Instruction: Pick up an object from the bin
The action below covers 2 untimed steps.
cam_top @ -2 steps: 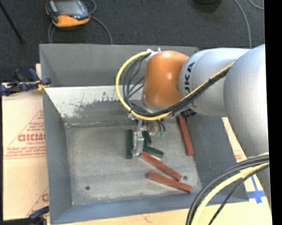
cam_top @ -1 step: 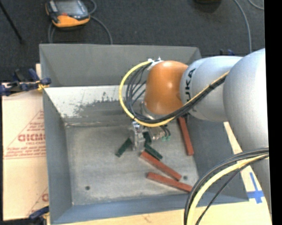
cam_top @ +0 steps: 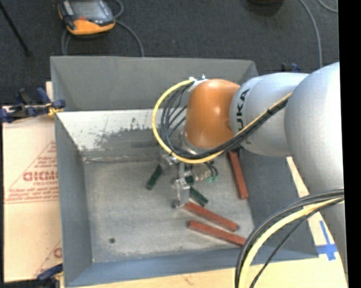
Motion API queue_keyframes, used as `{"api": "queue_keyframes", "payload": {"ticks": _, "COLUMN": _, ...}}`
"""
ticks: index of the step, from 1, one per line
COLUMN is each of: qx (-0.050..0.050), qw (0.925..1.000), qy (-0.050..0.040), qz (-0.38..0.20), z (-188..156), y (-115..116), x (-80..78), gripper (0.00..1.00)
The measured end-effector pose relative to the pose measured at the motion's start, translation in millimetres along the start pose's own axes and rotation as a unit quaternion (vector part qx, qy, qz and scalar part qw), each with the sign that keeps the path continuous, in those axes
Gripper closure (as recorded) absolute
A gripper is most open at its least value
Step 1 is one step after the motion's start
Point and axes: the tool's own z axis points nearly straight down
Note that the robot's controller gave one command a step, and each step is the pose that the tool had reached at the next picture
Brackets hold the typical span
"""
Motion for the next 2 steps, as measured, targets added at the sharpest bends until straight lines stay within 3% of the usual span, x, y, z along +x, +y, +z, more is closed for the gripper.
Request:
{"api": "queue_keyframes", "payload": {"ticks": 1, "qx": 0.0, "qw": 1.0, "qy": 0.0, "qz": 0.0, "z": 0, "y": 0, "x": 0.0, "gripper": 0.0}}
{"api": "queue_keyframes", "payload": {"ticks": 2, "qx": 0.0, "qw": 0.9994, "qy": 0.0003, "qz": 0.035, "z": -15, "y": 56, "x": -5.4, "gripper": 0.0}}
